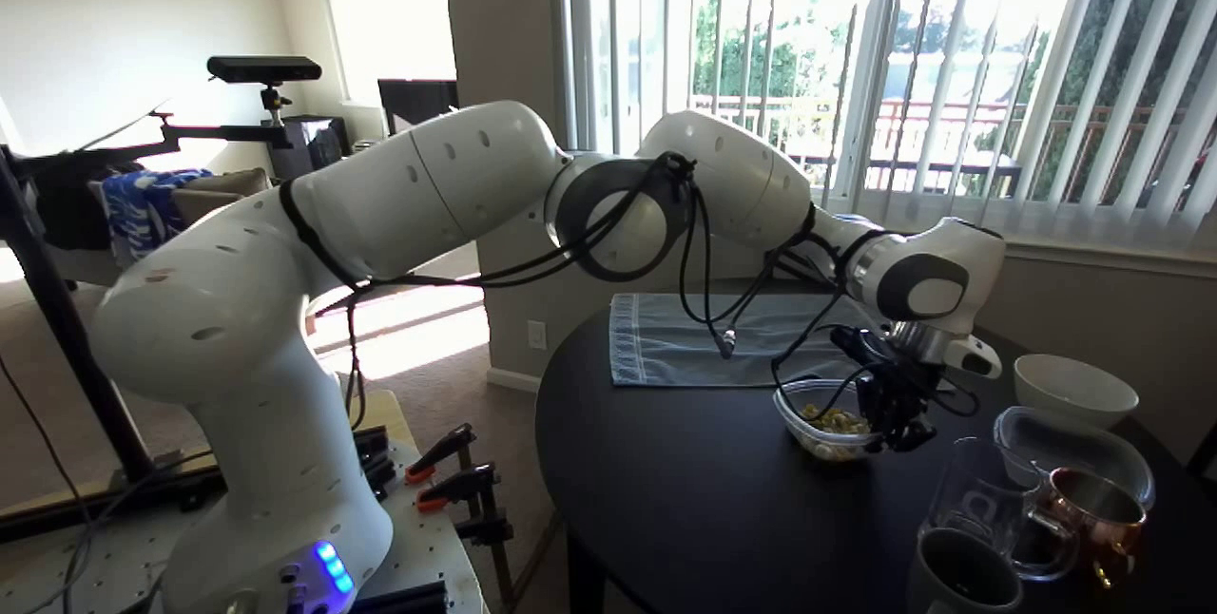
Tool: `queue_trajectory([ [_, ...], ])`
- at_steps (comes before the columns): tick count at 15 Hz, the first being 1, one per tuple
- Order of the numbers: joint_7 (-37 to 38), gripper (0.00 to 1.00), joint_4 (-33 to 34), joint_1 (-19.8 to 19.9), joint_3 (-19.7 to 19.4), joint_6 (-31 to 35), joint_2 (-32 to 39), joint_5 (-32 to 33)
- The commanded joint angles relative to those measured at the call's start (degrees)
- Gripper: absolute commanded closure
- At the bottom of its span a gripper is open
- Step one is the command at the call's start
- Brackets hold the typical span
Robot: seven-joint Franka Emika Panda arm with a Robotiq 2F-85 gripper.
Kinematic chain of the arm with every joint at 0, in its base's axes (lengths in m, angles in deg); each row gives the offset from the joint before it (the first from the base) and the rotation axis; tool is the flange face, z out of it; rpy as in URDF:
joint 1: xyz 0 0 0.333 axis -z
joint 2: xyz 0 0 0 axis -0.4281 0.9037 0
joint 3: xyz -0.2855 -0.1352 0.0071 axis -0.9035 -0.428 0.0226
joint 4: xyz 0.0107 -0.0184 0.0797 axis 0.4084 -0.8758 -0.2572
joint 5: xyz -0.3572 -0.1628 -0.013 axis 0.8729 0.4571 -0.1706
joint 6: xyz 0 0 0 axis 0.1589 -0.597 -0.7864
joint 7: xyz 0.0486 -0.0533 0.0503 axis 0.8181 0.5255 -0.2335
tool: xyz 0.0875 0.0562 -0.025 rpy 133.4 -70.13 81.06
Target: Pour the candy from the clear bowl onto the table.
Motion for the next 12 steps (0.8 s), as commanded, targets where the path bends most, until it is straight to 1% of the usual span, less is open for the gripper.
queue_trajectory([
  [1, 3.4, 0.99, 2.9, -2.9, -3.2, -6.1, -1.0, 3.9],
  [3, 3.3, 0.99, 6.3, -4.9, -5.0, -9.5, -1.2, 7.0],
  [6, 0.0, 0.99, 13.0, -7.8, -6.7, -14.0, -0.9, 11.1],
  [9, -4.6, 0.99, 18.8, -9.5, -7.0, -16.1, -0.2, 13.8],
  [12, -9.1, 0.99, 21.2, -10.4, -7.1, -19.0, 0.1, 15.2],
])
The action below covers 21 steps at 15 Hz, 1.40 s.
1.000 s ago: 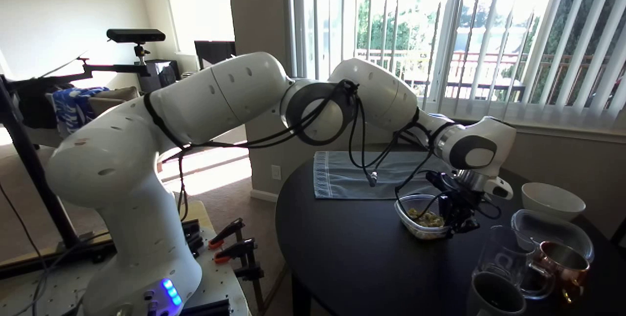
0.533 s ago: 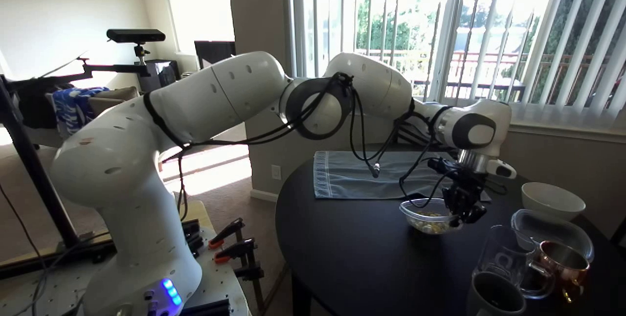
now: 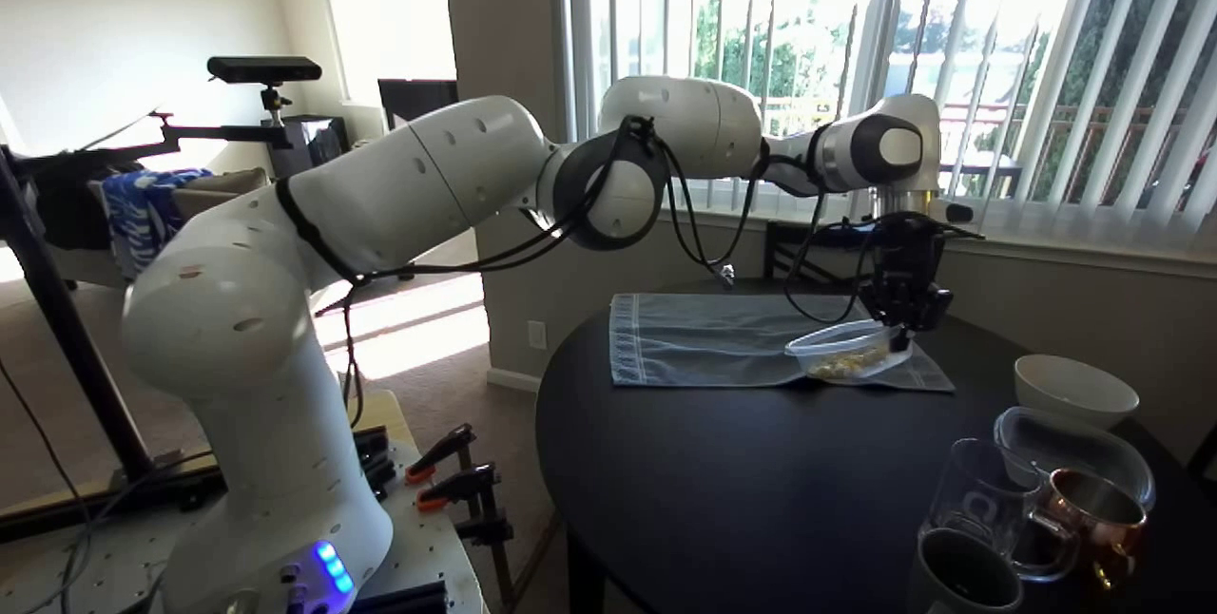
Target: Pour the candy from the clear bowl onto the table.
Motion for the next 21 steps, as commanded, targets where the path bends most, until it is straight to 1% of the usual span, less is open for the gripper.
queue_trajectory([
  [1, -6.8, 0.99, 2.9, -0.4, -0.6, -3.7, 0.7, 2.0],
  [2, -8.1, 0.99, 3.2, -0.4, -0.5, -4.1, 0.9, 1.9],
  [4, -8.6, 0.99, 3.7, -0.6, -1.4, -5.4, 1.5, 2.4],
  [5, -7.7, 0.99, 7.6, 0.0, -0.5, -8.1, 3.7, 4.7],
  [7, -5.6, 0.99, 9.5, -0.8, -2.0, -9.0, 5.3, 7.9],
  [8, -6.6, 0.99, 10.6, -0.9, -2.0, -8.8, 6.0, 9.0],
  [9, -9.0, 0.99, 12.2, -0.7, -1.0, -6.6, 6.7, 9.0],
  [10, -9.9, 0.99, 7.2, -1.5, -1.4, -1.9, 4.0, 8.3],
  [11, -11.8, 0.99, 8.1, -1.5, -0.5, 1.2, 4.2, 7.7],
  [15, -17.8, 0.99, 8.3, -2.1, 1.0, 11.4, 3.0, 7.1],
  [18, -23.4, 0.99, 8.8, -1.2, 3.0, 19.7, 3.4, 5.9],
  [19, -18.7, 0.94, 9.6, -2.1, 1.4, 16.1, 4.4, 7.2],
  [21, -20.5, 0.94, 9.6, -1.9, 2.1, 18.4, 4.4, 7.0],
])
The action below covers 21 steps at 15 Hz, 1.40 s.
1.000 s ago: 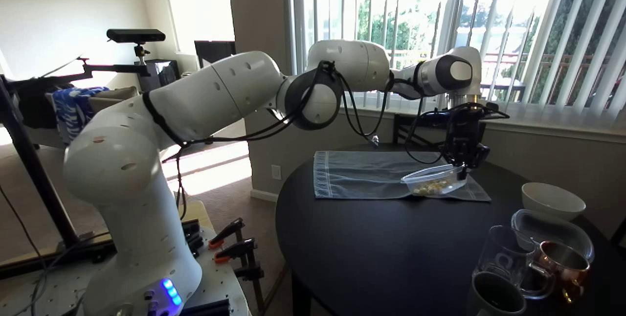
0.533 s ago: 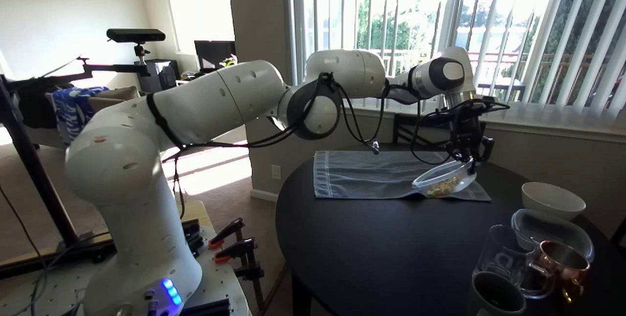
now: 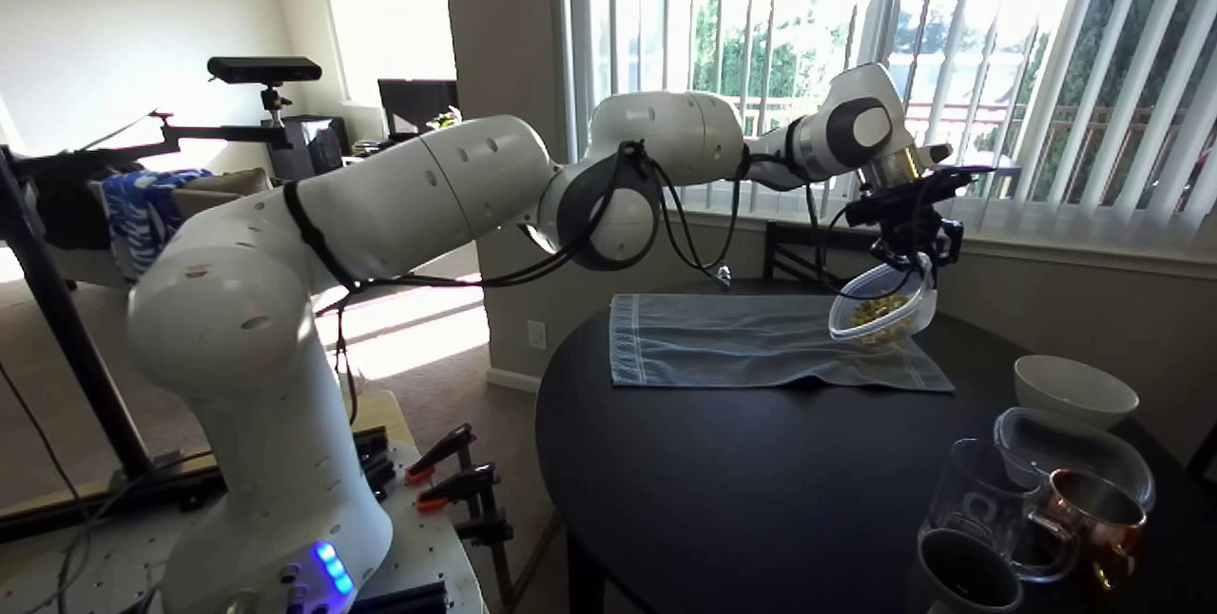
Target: Pour the candy from the clear bowl onto the table.
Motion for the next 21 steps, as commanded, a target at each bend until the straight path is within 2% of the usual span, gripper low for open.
queue_trajectory([
  [1, -0.2, 0.94, 0.0, 0.1, 0.1, 0.2, 0.0, 0.0],
  [5, -0.3, 0.94, 0.0, 0.2, 0.4, 0.2, 0.0, 0.0],
  [6, -0.3, 0.99, 0.0, 0.2, 0.4, 0.2, 0.0, 0.0],
  [12, -5.5, 0.99, -2.6, -0.7, 0.9, 14.4, 0.8, 0.3],
  [15, -4.7, 0.99, -3.9, -1.9, 0.1, 14.0, 0.4, 0.6],
  [21, 3.0, 0.99, -4.0, -7.2, -10.5, 7.7, 1.1, 8.4],
])
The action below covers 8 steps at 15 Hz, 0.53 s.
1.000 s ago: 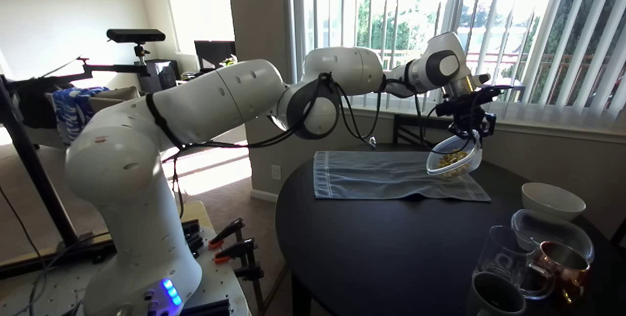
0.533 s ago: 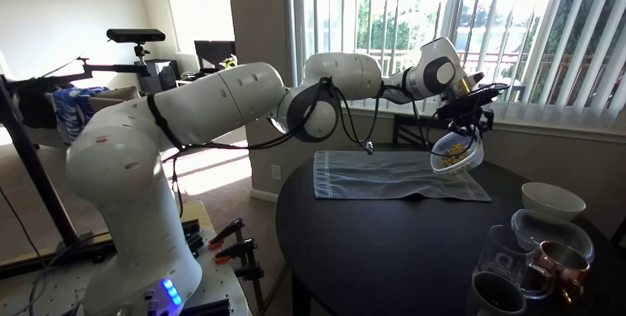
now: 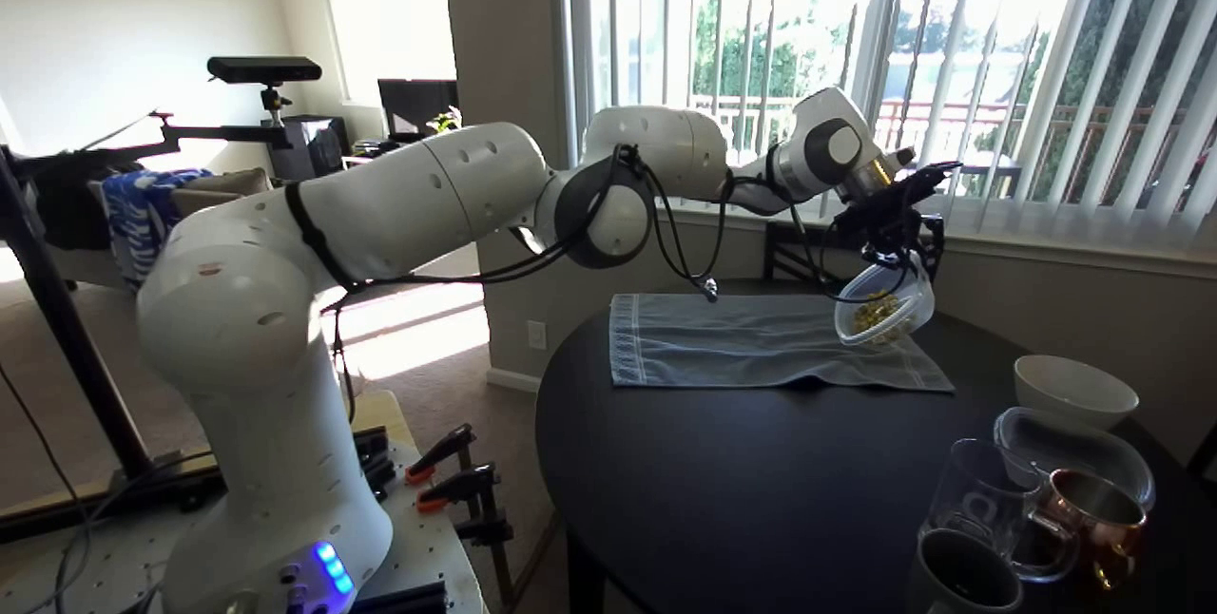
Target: Pour the candy from the clear bowl onto the table.
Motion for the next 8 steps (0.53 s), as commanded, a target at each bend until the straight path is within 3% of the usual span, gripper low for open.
queue_trajectory([
  [1, 4.4, 0.99, -1.7, -3.5, -6.9, -3.5, -0.6, 5.7],
  [5, 6.7, 0.99, -1.4, -5.7, -12.4, -6.4, 0.2, 9.8],
  [8, 7.9, 0.99, -1.6, -5.8, -13.4, -7.0, 0.2, 8.9],
])
